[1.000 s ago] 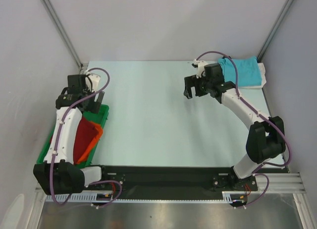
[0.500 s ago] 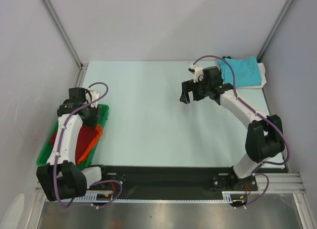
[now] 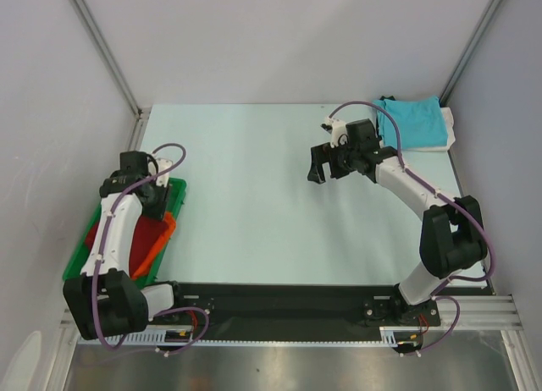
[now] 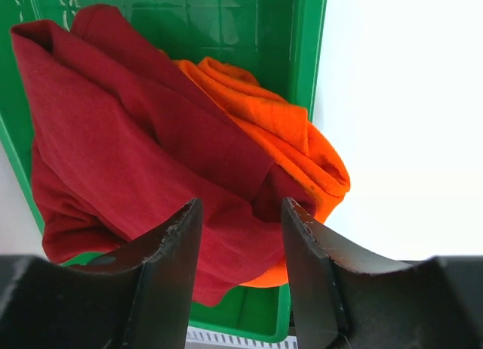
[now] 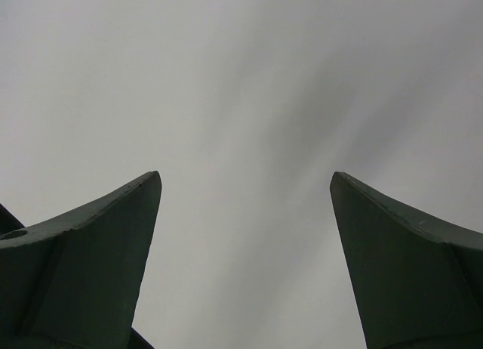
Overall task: Fold and stack the t-shirts
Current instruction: Grab the tshirt from the pile
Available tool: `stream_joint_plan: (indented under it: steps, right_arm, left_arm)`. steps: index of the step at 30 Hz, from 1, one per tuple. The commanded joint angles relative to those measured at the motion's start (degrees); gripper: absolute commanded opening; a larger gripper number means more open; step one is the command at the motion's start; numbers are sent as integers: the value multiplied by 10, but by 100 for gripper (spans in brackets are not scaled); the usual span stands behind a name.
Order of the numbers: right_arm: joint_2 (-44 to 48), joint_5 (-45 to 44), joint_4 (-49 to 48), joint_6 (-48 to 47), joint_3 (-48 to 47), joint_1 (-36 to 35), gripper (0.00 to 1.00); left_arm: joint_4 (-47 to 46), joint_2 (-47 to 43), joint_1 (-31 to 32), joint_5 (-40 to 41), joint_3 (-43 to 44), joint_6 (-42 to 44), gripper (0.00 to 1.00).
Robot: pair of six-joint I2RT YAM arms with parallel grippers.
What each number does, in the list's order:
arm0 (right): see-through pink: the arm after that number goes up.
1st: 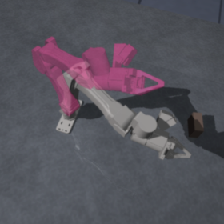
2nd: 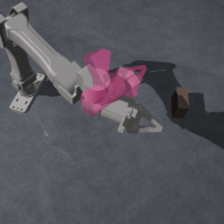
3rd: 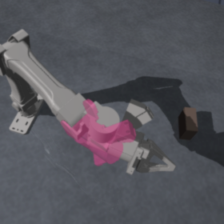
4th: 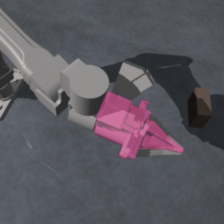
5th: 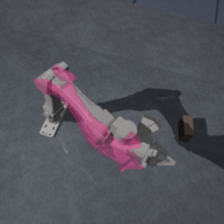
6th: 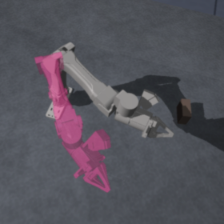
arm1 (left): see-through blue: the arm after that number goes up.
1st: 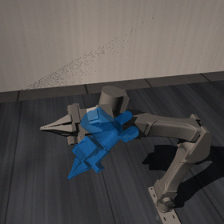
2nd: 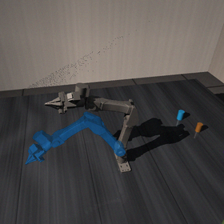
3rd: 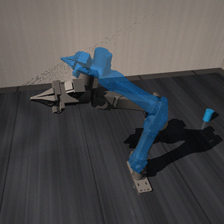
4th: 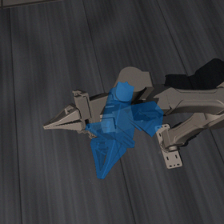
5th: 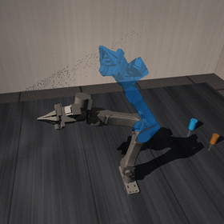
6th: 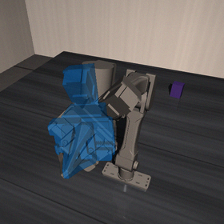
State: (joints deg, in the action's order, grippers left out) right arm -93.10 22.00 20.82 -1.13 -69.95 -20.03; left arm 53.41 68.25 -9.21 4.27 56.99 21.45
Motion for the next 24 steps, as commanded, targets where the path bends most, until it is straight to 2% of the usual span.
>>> stream_joint_plan:
  steps: [1,12,15,20,24]
  right_arm:
    - [29,13,-17,-7,-3,1,100]
    - [18,28,-24,-2,3,8,100]
    - [13,31,-24,0,-1,10,100]
    - [1,39,-20,5,-12,10,100]
    - [8,33,-24,-6,-15,7,100]
  left_arm:
    - [12,-14,-6,-2,0,-4,51]
    - [25,-48,-7,7,-45,0,44]
    - [21,-51,-9,6,-53,-2,32]
    - [18,-51,-14,4,-48,-3,0]
    - [25,-58,-13,-3,-29,0,1]
